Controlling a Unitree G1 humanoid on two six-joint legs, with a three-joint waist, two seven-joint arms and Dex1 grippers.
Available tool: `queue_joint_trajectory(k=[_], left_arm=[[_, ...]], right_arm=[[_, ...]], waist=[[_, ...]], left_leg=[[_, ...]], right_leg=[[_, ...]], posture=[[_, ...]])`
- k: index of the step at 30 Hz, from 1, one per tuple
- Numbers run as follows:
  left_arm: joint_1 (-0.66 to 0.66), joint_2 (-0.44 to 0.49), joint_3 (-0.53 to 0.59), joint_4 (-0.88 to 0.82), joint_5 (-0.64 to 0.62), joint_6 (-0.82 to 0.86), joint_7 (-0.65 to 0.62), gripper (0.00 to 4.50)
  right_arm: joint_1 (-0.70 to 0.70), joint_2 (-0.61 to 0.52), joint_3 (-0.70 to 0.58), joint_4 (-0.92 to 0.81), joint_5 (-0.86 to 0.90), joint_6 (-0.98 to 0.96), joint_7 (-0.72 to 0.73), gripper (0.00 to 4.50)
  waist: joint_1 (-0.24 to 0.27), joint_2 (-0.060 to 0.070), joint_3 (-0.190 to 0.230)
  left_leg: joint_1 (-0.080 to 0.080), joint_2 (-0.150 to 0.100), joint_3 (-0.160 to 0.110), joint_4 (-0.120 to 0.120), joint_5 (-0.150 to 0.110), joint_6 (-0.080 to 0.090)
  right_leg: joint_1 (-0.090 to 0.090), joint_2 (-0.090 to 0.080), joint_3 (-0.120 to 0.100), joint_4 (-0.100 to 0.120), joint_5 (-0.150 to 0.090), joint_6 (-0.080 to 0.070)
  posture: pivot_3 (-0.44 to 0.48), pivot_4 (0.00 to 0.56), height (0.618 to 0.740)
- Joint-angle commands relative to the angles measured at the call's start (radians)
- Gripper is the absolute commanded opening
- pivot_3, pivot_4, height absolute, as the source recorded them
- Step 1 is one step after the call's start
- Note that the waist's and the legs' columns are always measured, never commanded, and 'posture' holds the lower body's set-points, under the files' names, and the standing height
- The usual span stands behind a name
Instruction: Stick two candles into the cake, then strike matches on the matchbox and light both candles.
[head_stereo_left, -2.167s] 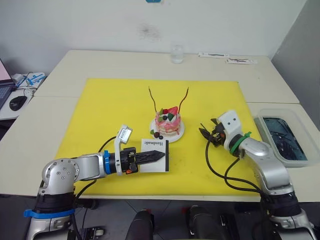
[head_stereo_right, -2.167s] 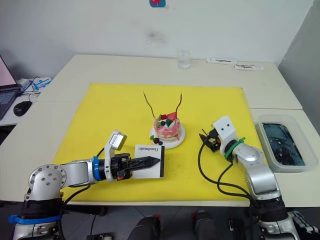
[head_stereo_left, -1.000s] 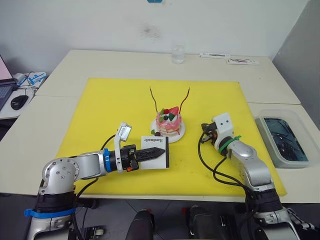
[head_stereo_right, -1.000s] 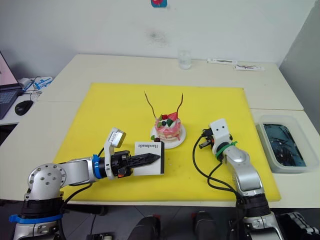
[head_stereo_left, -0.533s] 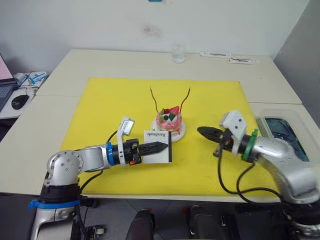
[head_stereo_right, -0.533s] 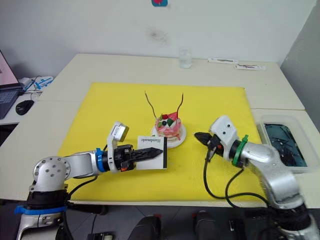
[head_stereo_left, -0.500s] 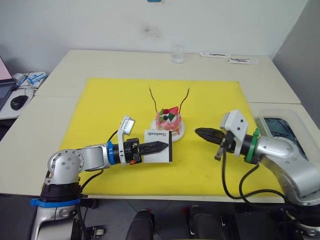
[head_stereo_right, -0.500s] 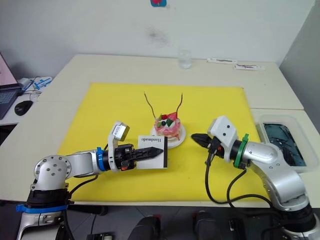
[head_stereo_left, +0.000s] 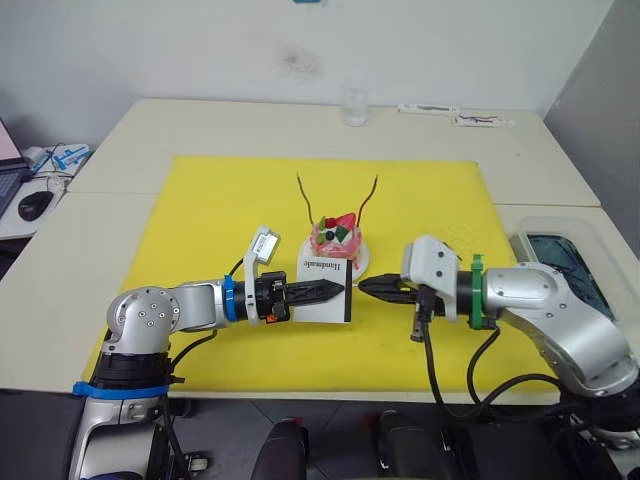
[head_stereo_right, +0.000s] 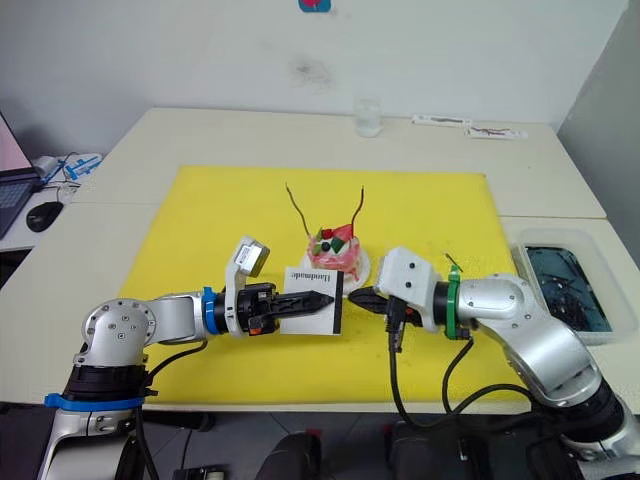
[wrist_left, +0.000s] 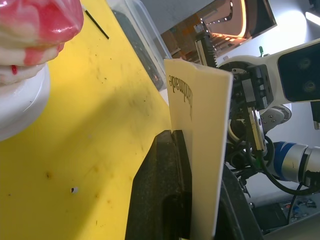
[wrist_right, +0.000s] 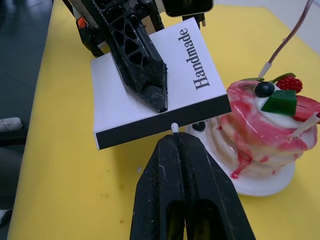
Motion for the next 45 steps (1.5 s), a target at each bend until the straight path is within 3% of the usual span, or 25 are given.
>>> queue_joint_trajectory(k=[1,16,28,45], left_arm=[[0.005,-0.002,0.023,-0.031,-0.013,0.001,-0.002,0.0],[0.013,-0.009,0.037,-0.061,-0.028,-0.006,0.021,0.0],[0.042,0.002,0.036,-0.065,0.014,-0.043,0.027,0.0],[0.034,-0.024,0.042,-0.065,0.019,-0.062,0.039,0.0]], right_arm=[[-0.024,0.007,0.017,-0.002,-0.023,-0.041,0.01,0.03],[-0.051,0.01,0.1,0.062,-0.123,-0.089,0.053,0.03],[-0.085,0.011,0.021,0.047,-0.066,-0.056,0.08,0.03],[-0.088,0.02,0.101,0.101,-0.149,-0.129,0.101,0.03]], waist=[[0.0,0.0,0.0],[0.0,0.0,0.0],[0.0,0.0,0.0],[0.0,0.0,0.0]], left_leg=[[0.0,0.0,0.0,0.0,0.0,0.0],[0.0,0.0,0.0,0.001,0.0,0.0],[0.0,0.0,0.0,0.001,0.0,0.0],[0.0,0.0,0.0,0.001,0.0,0.0]], right_leg=[[0.0,0.0,0.0,0.0,0.0,0.0],[0.0,0.0,0.0,0.001,0.0,0.001],[0.0,0.0,0.0,0.001,0.001,0.001],[0.0,0.0,0.0,0.001,0.001,0.001]], posture=[[0.0,0.15,0.74],[0.0,0.15,0.74],[0.0,0.15,0.74],[0.0,0.15,0.74]])
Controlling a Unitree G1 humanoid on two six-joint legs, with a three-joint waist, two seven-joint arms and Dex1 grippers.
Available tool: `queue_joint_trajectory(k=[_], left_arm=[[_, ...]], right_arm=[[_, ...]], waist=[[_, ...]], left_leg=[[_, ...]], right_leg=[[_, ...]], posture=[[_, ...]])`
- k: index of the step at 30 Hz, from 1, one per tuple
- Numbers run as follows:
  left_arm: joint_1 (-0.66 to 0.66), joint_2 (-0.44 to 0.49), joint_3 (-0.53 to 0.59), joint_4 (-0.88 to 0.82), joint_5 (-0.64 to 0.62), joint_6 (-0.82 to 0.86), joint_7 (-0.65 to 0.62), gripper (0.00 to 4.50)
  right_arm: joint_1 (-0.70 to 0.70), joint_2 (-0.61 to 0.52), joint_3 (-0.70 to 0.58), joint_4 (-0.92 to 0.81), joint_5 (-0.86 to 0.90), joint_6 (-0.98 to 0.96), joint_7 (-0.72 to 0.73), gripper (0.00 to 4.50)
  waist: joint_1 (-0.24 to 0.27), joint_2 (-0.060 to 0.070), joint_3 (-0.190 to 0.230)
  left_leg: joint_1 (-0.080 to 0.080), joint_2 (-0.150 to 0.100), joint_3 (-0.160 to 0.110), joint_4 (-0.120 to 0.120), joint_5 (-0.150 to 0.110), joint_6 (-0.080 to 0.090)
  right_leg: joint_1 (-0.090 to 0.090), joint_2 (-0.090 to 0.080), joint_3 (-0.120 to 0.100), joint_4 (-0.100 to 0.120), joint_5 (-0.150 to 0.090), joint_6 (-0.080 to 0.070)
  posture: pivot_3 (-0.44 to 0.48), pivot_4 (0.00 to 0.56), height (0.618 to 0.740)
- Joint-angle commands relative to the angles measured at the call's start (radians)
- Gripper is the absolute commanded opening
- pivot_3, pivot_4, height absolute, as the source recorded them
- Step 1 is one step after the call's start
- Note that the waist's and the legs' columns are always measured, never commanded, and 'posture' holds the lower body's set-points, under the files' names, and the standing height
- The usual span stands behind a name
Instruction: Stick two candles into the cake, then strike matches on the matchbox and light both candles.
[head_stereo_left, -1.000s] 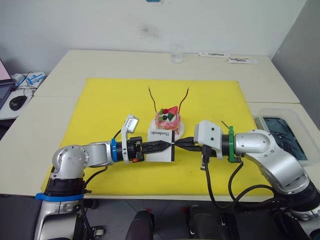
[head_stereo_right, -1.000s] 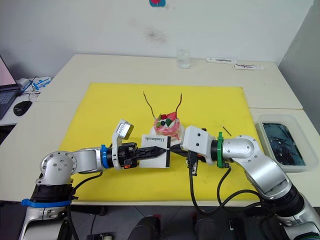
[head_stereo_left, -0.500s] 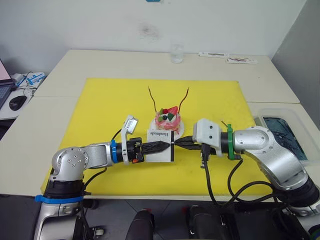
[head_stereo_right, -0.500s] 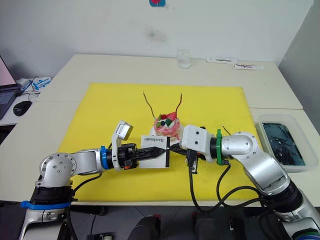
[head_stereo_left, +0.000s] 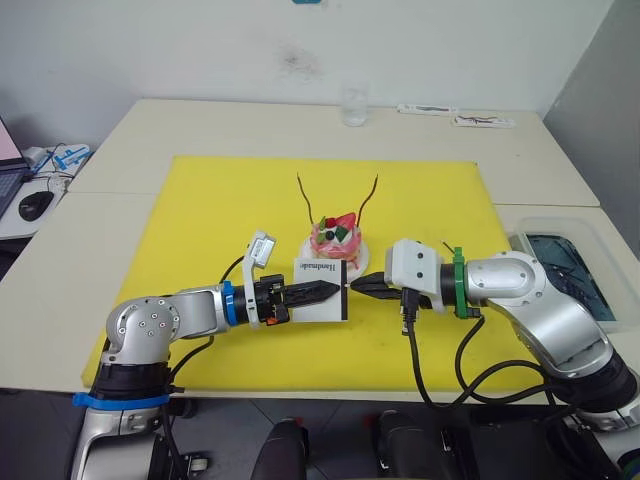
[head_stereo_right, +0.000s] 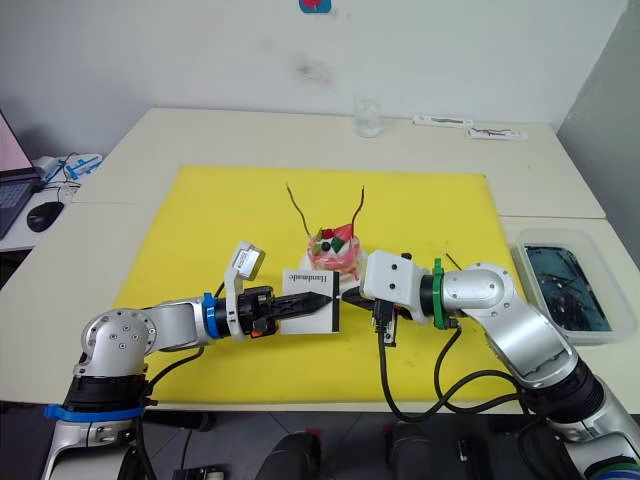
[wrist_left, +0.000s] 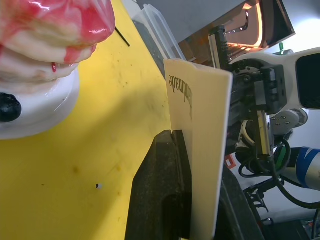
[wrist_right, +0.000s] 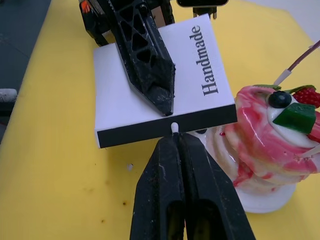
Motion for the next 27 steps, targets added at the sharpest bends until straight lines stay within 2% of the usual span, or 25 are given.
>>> queue_joint_trajectory(k=[1,14,20,24,27], left_arm=[[-0.013,-0.007,0.026,-0.037,-0.017,-0.011,-0.002,0.0],[-0.017,-0.035,0.051,-0.054,-0.055,-0.013,0.027,0.0],[-0.068,-0.05,0.122,-0.077,-0.122,-0.027,0.096,0.0],[-0.093,0.01,0.212,-0.105,-0.242,-0.017,0.175,0.0],[-0.023,0.159,0.274,-0.159,-0.325,0.028,0.177,0.0]], right_arm=[[-0.022,0.003,0.015,-0.004,-0.025,-0.034,0.015,0.03],[-0.023,0.011,0.06,0.021,-0.076,-0.07,0.057,0.03],[-0.001,-0.015,0.092,0.018,-0.095,-0.108,0.115,0.03],[0.004,-0.026,0.068,-0.015,-0.071,-0.096,0.142,0.03],[-0.011,-0.031,0.005,-0.049,-0.018,-0.042,0.141,0.03]], waist=[[0.0,0.0,0.0],[0.0,0.0,0.0],[0.0,0.0,0.0],[0.0,-0.001,0.0],[-0.014,-0.001,0.0]], left_leg=[[0.0,0.0,0.0,0.0,0.0,0.0],[0.0,0.0,0.0,0.0,0.0,0.0],[0.0,0.0,0.0,0.0,0.0,0.0],[0.0,0.0,-0.001,0.001,0.0,0.0],[0.001,0.0,0.0,0.0,0.0,0.0]], right_leg=[[0.0,0.0,0.0,0.0,0.0,0.0],[0.0,0.0,0.0,0.0,0.0,0.0],[0.0,0.0,0.0,0.0,0.0,0.0],[0.0,0.0,-0.001,0.0,0.0,0.0],[0.0,0.0,0.001,0.001,0.0,0.0]], posture=[[0.0,0.15,0.74],[0.0,0.15,0.74],[0.0,0.15,0.74],[0.0,0.15,0.74],[0.0,0.15,0.74]])
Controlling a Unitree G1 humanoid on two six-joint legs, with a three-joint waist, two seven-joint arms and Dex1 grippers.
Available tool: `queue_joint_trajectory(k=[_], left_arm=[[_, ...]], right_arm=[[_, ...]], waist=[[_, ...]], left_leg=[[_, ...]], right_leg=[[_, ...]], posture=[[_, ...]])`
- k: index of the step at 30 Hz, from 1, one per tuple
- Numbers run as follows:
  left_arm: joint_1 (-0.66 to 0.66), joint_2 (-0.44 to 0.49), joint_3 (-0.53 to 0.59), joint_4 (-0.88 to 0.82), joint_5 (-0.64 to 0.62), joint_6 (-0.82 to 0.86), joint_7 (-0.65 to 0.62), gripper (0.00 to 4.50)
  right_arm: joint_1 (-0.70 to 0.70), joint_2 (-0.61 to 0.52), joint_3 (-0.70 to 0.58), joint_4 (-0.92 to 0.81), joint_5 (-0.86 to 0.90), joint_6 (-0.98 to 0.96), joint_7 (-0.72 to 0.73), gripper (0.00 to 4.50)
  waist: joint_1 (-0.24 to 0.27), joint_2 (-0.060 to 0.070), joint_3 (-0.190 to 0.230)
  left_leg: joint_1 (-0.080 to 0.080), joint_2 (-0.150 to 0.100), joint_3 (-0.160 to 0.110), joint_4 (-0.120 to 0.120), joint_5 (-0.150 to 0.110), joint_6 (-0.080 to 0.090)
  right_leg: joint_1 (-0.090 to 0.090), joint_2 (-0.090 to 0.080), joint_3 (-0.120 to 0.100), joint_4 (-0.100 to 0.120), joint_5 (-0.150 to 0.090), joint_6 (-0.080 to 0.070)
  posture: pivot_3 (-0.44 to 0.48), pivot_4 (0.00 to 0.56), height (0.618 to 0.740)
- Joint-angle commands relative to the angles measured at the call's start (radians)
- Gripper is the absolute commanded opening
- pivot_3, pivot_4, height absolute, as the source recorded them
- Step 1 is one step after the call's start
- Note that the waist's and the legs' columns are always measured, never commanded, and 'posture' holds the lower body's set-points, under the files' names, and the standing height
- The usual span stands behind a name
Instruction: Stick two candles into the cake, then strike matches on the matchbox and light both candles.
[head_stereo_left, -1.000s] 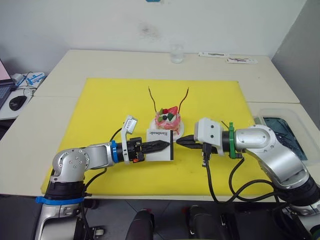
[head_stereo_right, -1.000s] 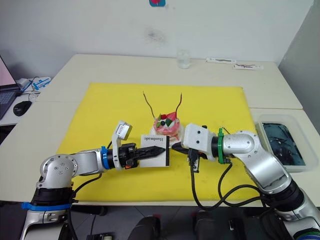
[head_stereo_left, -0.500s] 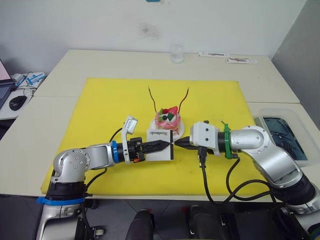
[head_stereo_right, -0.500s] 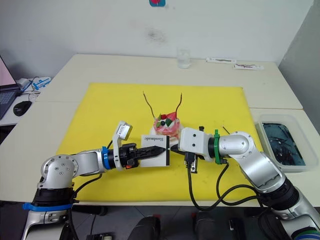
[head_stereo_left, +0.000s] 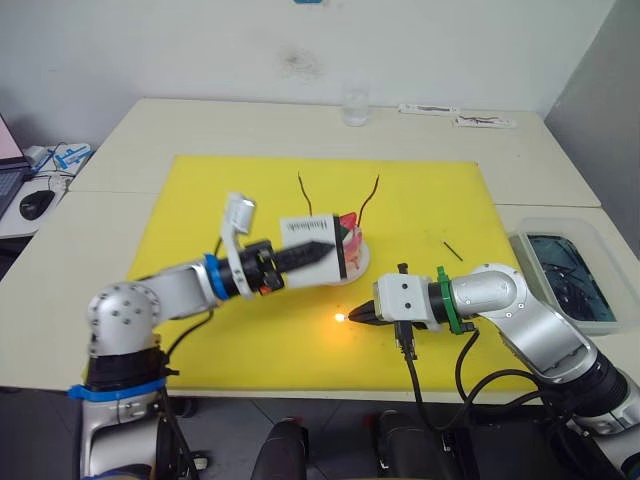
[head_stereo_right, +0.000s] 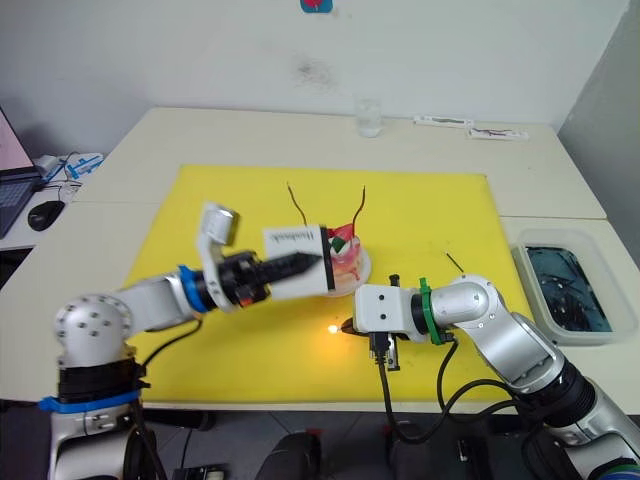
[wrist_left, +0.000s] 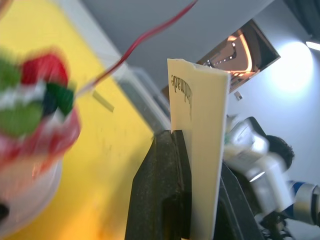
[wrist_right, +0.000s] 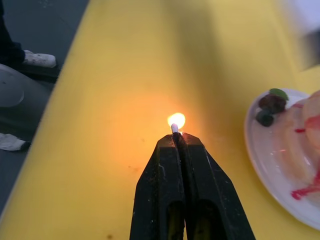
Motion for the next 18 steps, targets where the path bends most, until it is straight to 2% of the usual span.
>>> queue_joint_trajectory(k=[1,4,7,12,18], left_arm=[[0.09,0.144,0.092,-0.073,-0.117,0.039,0.01,0.0],[0.186,0.254,0.157,-0.072,-0.131,0.038,0.001,0.0],[0.267,0.294,0.18,-0.031,-0.045,-0.002,-0.019,0.0],[0.353,0.241,0.097,-0.08,0.062,-0.061,-0.052,0.0],[0.344,0.175,0.009,-0.133,0.093,-0.09,-0.058,0.0]], right_arm=[[-0.021,-0.015,-0.103,-0.077,0.071,0.056,0.005,0.03],[-0.023,-0.021,-0.175,-0.108,0.133,0.109,-0.007,0.03],[-0.06,0.028,-0.226,-0.114,0.198,0.186,-0.058,0.03],[-0.15,0.109,-0.209,-0.051,0.189,0.222,-0.138,0.03],[-0.222,0.213,-0.176,-0.015,0.177,0.266,-0.245,0.03]], waist=[[-0.008,0.0,0.0],[-0.006,0.0,0.0],[-0.003,0.0,0.0],[0.003,0.0,0.0],[0.009,0.0,0.0]], left_leg=[[0.0,0.0,0.0,0.0,0.0,0.0],[0.0,0.0,-0.001,-0.001,0.0,0.0],[0.0,0.0,-0.001,0.0,0.0,0.0],[0.001,0.0,0.0,0.001,0.0,0.0],[-0.001,0.0,0.0,0.0,0.0,0.0]], right_leg=[[0.0,0.0,0.0,0.0,0.0,0.0],[0.0,0.0,-0.001,0.001,-0.001,-0.001],[0.0,0.0,-0.002,0.001,-0.002,-0.003],[0.0,0.0,-0.001,0.001,-0.003,-0.006],[-0.001,0.0,-0.001,0.001,-0.001,-0.004]], posture=[[0.0,0.15,0.74],[0.0,0.15,0.74],[0.0,0.15,0.74],[0.0,0.15,0.74],[0.0,0.15,0.74]])
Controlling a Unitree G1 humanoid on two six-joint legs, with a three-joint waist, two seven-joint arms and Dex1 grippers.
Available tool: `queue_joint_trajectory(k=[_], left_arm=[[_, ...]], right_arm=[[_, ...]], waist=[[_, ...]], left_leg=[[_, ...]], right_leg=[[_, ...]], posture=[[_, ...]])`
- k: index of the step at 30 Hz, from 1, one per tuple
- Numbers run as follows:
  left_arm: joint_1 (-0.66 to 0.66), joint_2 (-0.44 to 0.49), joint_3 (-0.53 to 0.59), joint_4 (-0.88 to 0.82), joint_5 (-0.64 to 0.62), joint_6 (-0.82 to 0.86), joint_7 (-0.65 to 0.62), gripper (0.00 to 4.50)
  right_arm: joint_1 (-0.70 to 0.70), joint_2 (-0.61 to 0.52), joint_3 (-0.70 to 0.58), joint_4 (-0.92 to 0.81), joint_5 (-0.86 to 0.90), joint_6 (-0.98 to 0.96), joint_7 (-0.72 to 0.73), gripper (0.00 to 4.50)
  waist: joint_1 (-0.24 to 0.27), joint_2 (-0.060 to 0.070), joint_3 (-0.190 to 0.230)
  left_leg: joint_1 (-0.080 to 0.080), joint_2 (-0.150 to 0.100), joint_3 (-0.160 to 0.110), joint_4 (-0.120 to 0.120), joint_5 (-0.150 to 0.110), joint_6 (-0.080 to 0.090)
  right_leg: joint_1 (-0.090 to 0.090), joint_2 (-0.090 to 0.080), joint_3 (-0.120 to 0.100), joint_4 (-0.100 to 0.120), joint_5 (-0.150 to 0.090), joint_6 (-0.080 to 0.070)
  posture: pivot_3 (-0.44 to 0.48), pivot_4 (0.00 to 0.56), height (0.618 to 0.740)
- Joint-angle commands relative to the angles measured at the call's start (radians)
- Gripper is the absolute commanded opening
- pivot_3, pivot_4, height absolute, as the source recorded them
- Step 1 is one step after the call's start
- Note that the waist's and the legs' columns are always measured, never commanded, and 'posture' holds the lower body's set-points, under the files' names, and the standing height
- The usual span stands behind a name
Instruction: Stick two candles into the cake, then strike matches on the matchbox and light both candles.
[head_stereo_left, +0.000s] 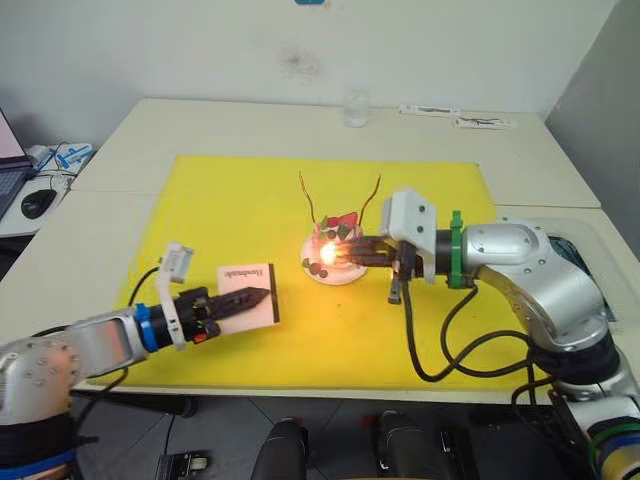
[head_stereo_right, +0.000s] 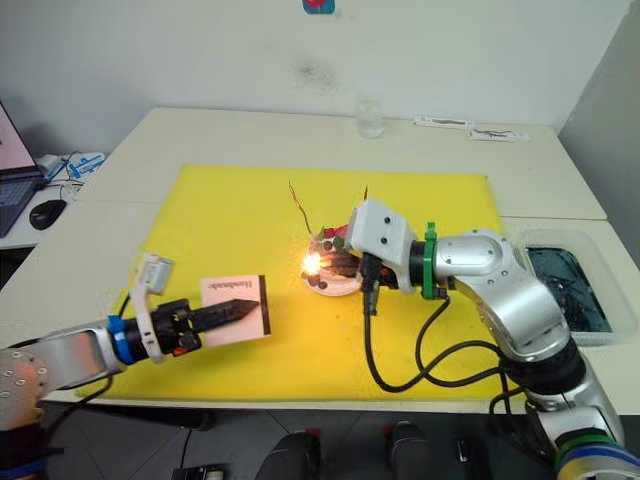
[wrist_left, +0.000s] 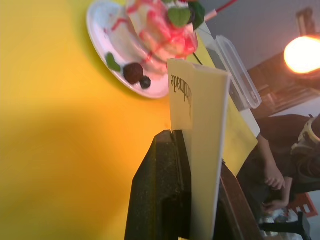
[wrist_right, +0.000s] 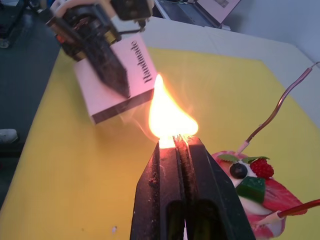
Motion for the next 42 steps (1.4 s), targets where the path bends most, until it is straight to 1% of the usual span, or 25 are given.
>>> queue_joint_trajectory(k=[1,3,7,12,20,28,42], left_arm=[[-0.021,-0.015,-0.021,-0.043,0.01,-0.031,-0.015,0.0],[-0.025,-0.023,-0.032,-0.043,0.011,-0.037,-0.016,0.0],[-0.034,-0.033,-0.053,-0.036,0.026,-0.046,-0.023,0.0],[-0.044,-0.042,-0.066,-0.031,0.033,-0.053,-0.029,0.0],[-0.039,-0.047,-0.076,-0.029,0.049,-0.059,-0.047,0.0],[-0.036,-0.054,-0.079,-0.032,0.06,-0.065,-0.058,0.0],[-0.039,-0.061,-0.082,-0.028,0.074,-0.071,-0.076,0.0]], right_arm=[[-0.044,0.048,0.011,0.001,-0.014,0.02,-0.069,0.03],[-0.064,0.088,0.025,0.017,-0.028,0.031,-0.111,0.03],[-0.106,0.152,0.036,0.076,-0.065,0.032,-0.18,0.03],[-0.145,0.207,0.042,0.152,-0.111,-0.001,-0.24,0.03],[-0.169,0.277,0.057,0.233,-0.189,-0.085,-0.309,0.03],[-0.186,0.304,0.053,0.296,-0.24,-0.159,-0.319,0.03],[-0.2,0.3,0.051,0.349,-0.276,-0.212,-0.301,0.03]], waist=[[-0.001,0.0,0.0],[-0.001,0.0,0.0],[-0.002,0.0,0.0],[-0.003,0.0,0.0],[-0.004,0.0,0.0],[-0.005,0.0,0.0],[-0.005,0.0,0.0]], left_leg=[[0.0,0.0,0.0,0.0,0.0,0.0],[0.0,0.0,0.0,-0.001,0.0,0.0],[-0.001,0.0,0.001,-0.002,0.0,0.0],[-0.001,0.0,0.001,-0.002,0.0,0.0],[-0.001,0.0,0.001,-0.002,0.0,0.0],[-0.001,0.0,0.001,-0.002,0.0,0.0],[-0.001,0.0,0.001,-0.002,0.0,0.0]], right_leg=[[0.0,0.0,0.0,0.0,0.0,0.0],[-0.001,0.0,0.0,0.0,0.003,-0.005],[-0.004,0.0,0.0,0.001,0.003,-0.005],[-0.004,0.0,0.0,0.002,0.003,-0.004],[-0.004,0.001,0.0,0.002,0.003,-0.005],[-0.004,0.001,0.0,0.002,0.003,-0.005],[-0.004,0.001,0.0,0.002,0.003,-0.005]], posture=[[0.0,0.15,0.74],[0.0,0.15,0.74],[0.0,0.15,0.74],[0.0,0.15,0.74],[0.0,0.15,0.74],[0.0,0.15,0.74],[0.0,0.15,0.74]])
